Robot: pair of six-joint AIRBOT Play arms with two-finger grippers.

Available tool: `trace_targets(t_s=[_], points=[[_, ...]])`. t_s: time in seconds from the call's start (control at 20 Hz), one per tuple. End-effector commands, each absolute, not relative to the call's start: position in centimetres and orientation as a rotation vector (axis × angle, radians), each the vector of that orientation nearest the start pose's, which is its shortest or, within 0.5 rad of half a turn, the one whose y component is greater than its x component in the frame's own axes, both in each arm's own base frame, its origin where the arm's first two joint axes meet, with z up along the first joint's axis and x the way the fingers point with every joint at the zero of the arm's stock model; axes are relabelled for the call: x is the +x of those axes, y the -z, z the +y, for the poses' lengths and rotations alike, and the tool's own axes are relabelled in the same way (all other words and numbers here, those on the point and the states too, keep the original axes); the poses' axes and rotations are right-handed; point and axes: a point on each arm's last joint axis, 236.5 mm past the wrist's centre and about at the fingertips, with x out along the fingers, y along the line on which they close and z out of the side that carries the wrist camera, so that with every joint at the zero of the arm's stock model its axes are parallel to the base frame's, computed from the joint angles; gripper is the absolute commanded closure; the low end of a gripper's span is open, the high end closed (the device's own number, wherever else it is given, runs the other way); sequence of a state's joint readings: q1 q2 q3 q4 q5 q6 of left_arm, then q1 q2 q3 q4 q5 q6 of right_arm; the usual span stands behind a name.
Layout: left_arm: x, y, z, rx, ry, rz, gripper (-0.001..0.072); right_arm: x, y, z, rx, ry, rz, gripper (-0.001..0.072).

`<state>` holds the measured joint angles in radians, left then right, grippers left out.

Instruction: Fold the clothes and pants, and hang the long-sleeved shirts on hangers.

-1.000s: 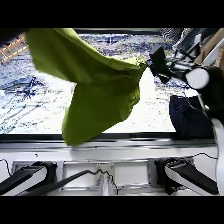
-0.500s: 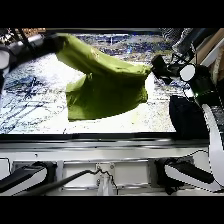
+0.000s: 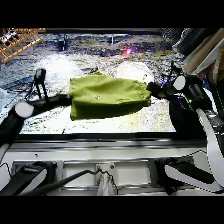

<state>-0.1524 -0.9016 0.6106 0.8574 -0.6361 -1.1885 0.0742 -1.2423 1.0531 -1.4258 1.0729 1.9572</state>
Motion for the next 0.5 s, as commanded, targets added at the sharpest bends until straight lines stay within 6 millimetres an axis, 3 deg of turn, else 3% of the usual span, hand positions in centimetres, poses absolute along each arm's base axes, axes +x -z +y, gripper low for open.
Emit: trace_targets(t_s=[0.0, 0.1, 0.15, 0.2, 0.25, 0.3, 0.45], points=[[29.7, 2.6, -13.9, -0.354, 0.391, 0.970, 0.0705, 34.1, 2.7, 4.4, 0.298, 0.109, 1.373, 0.0671], [29.1, 3.3, -14.1, -0.388, 0.387, 0.998, 0.0695, 34.3, 2.7, 5.2, 0.281, 0.051, 1.367, 0.0668], [29.1, 3.3, -14.3, -0.407, 0.388, 1.001, 0.0600, 34.3, 2.6, 5.8, 0.282, 0.014, 1.368, 0.0566], [29.1, 3.1, -14.6, -0.434, 0.389, 1.000, 0.0394, 34.1, 2.5, 6.4, 0.278, -0.022, 1.377, 0.0389], [29.2, 2.9, -14.8, -0.453, 0.390, 0.998, 0.0256, 33.7, 2.5, 6.9, 0.281, -0.049, 1.392, 0.0233], [29.2, 2.8, -15.0, -0.471, 0.393, 0.997, 0.0207, 33.2, 2.4, 7.1, 0.279, -0.061, 1.412, 0.0210], [29.0, 1.7, -15.1, -0.481, 0.410, 0.978, 0.0205, 33.1, 0.3, 6.6, 0.271, -0.065, 1.357, 0.0210]])
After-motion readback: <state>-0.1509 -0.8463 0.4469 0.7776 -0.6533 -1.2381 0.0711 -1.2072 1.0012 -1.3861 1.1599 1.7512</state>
